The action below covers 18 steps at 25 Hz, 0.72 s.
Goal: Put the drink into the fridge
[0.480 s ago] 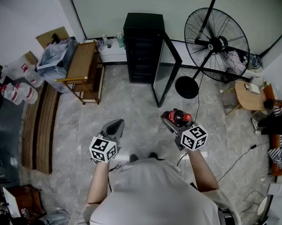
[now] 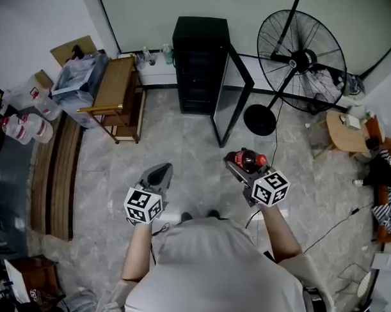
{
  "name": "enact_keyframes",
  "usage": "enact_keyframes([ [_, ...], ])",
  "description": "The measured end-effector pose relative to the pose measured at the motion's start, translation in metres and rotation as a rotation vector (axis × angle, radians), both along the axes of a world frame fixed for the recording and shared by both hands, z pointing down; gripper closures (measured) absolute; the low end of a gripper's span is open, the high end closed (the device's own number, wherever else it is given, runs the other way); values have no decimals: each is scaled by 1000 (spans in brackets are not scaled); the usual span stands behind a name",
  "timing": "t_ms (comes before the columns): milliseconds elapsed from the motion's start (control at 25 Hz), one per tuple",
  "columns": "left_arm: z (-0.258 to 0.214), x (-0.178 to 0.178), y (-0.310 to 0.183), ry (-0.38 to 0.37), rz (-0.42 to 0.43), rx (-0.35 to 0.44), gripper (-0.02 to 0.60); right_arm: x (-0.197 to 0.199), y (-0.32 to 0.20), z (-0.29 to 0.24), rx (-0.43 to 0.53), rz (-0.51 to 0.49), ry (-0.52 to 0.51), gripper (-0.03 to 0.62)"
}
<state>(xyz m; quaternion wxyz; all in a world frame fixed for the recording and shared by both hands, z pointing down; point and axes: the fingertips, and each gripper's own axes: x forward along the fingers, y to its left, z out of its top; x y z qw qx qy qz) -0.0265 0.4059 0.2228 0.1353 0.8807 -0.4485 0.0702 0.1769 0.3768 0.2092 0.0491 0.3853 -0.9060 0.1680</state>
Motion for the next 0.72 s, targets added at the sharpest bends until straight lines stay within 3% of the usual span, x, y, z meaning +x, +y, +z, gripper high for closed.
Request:
enact_keyframes([
  [720,13,-50,10,12,43,-33,574,-42,10,4,-9,61,-18,284],
])
